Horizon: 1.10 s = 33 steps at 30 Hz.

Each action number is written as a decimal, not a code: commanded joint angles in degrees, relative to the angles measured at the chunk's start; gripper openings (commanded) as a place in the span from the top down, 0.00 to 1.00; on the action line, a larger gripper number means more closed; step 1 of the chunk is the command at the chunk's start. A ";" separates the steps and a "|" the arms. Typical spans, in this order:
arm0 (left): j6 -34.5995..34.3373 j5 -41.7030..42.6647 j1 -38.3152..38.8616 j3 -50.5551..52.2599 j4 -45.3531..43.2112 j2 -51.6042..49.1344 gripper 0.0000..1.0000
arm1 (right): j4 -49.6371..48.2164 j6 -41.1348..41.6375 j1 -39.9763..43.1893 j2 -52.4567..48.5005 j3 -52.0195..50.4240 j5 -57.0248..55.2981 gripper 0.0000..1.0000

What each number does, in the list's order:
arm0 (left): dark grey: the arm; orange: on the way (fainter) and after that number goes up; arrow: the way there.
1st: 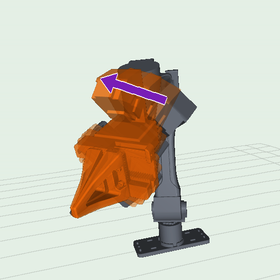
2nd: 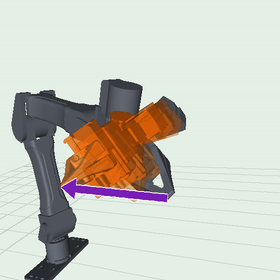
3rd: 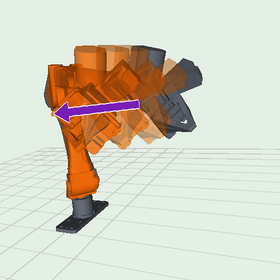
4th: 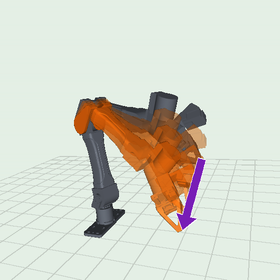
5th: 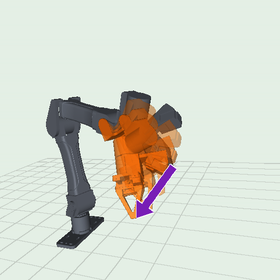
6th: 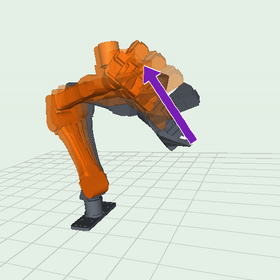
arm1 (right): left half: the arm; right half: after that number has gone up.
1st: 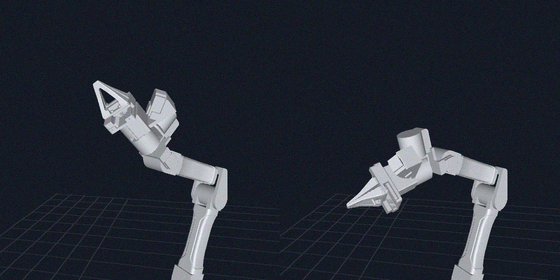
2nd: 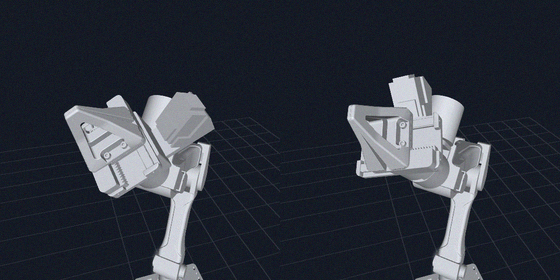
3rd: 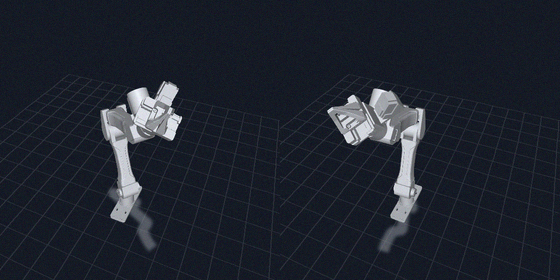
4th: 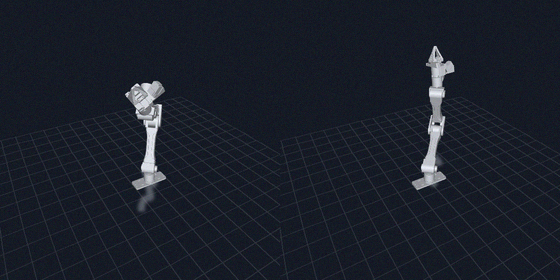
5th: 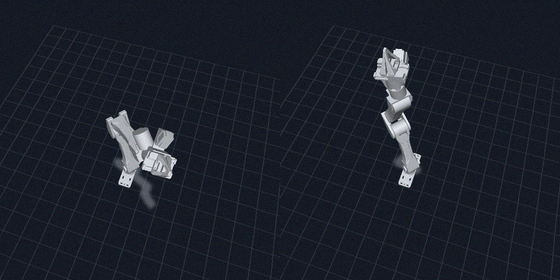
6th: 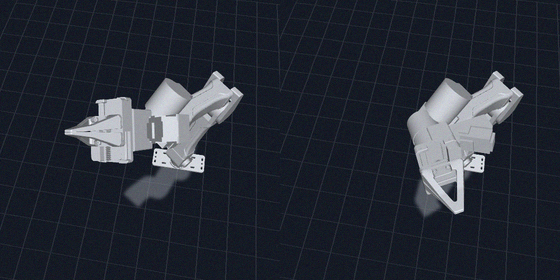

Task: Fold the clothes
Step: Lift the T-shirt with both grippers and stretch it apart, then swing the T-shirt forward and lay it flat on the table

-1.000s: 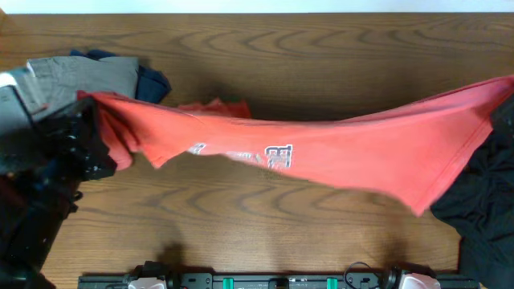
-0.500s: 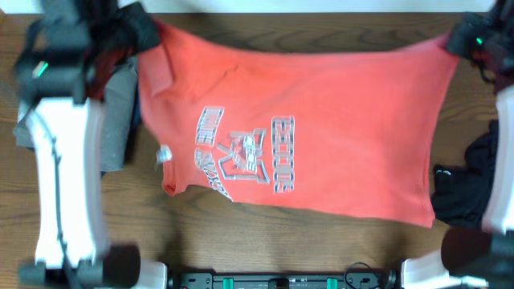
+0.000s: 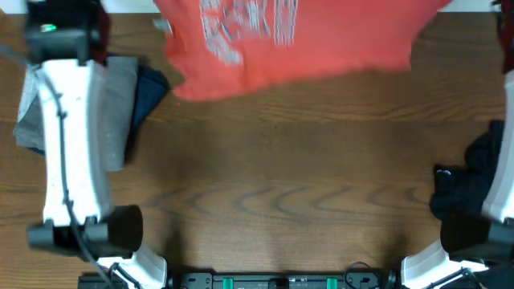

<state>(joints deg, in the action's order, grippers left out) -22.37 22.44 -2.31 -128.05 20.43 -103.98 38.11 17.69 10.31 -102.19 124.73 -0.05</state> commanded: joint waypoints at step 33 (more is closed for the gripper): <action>19.15 2.40 9.90 58.95 68.74 11.47 0.94 | 47.19 5.44 4.81 0.94 -47.30 -16.02 0.99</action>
<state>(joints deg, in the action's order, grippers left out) -3.33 26.50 7.66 -74.35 89.67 -98.43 85.86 20.47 13.89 -102.39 80.75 -14.90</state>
